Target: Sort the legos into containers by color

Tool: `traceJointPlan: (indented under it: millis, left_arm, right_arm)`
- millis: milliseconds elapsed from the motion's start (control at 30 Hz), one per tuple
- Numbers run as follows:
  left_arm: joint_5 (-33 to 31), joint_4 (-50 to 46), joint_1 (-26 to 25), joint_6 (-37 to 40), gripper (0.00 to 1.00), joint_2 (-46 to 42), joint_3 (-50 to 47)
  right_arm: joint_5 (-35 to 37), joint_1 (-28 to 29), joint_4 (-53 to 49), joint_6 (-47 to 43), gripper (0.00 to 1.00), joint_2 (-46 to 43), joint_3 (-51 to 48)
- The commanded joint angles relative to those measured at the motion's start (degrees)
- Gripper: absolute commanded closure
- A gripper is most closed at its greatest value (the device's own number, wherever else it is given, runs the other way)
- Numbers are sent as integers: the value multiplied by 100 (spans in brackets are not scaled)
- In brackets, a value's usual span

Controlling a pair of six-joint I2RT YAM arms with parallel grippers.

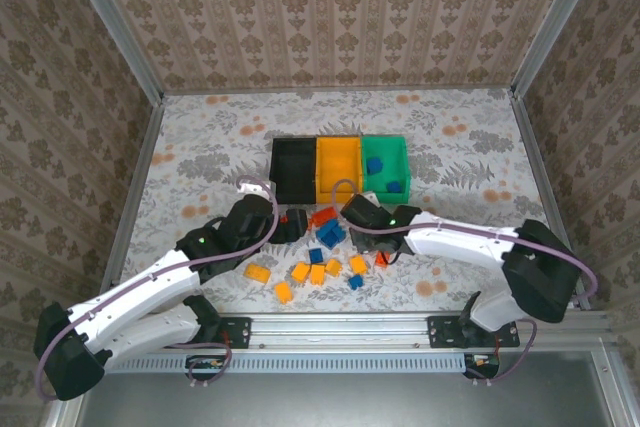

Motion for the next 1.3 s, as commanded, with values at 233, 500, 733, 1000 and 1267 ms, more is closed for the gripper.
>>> traceJointPlan:
  millis: [233, 500, 733, 1000, 1267]
  left_arm:
    - [-52, -25, 46, -19, 0, -119, -200]
    - [39, -189, 47, -117, 0, -240, -313]
    - [95, -247, 51, -163, 0, -438, -438]
    - [103, -288, 54, -127, 0, -587, -421]
    - [14, -317, 93, -47, 0, -664, -417]
  right_arm:
    - [-137, -783, 105, -427, 75, 483, 1721]
    - [56, -1286, 208, -453, 74, 2249, 3282]
    - [93, -1389, -123, -453, 65, 3125, 4251]
    - [59, -1356, -123, -327, 34, 2511, 4035]
    - [104, -1017, -525, 499, 22, 617, 1907]
